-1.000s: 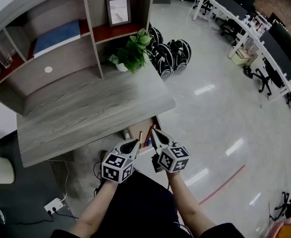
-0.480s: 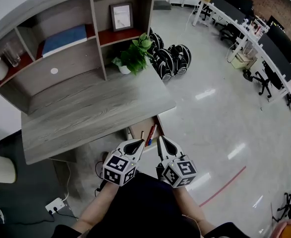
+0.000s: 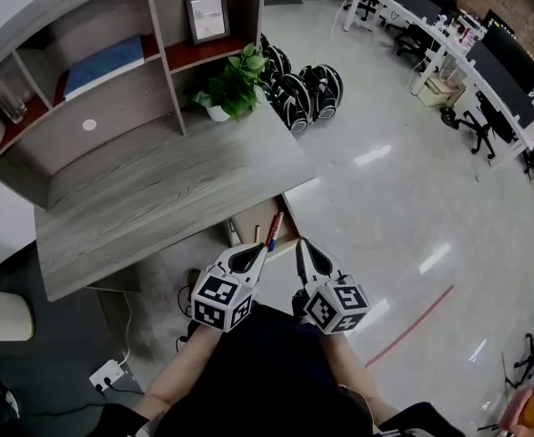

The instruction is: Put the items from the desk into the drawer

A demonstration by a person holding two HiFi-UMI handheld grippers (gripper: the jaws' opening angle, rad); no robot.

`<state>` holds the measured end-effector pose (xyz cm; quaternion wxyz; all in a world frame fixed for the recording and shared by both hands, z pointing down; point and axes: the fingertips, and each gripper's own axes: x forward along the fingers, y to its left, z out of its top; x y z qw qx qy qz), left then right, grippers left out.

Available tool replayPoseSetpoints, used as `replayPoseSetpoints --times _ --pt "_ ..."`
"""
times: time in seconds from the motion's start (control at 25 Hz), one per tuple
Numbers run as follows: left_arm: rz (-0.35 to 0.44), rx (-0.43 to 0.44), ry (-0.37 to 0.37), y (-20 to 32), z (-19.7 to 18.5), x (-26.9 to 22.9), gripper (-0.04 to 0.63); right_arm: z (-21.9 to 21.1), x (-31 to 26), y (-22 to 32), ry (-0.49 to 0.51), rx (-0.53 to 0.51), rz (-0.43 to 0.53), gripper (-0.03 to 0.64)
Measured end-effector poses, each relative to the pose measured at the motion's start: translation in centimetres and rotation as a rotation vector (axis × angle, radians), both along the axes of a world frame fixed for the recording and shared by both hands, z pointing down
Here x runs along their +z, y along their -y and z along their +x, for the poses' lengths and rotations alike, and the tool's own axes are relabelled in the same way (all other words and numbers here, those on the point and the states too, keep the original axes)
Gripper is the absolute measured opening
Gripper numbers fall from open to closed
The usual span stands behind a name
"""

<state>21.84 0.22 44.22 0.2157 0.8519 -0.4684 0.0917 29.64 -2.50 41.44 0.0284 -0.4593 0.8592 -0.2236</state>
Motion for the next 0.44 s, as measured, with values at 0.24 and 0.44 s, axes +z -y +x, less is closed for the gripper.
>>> replayPoseSetpoints --times 0.24,0.44 --pt "-0.022 0.005 -0.003 -0.3 0.8 0.7 0.023 1.6 0.9 -0.2 0.037 0.041 -0.050 -0.011" --pt "-0.020 0.005 0.006 0.0 1.0 0.9 0.023 1.7 0.8 -0.1 0.030 0.041 -0.037 -0.011"
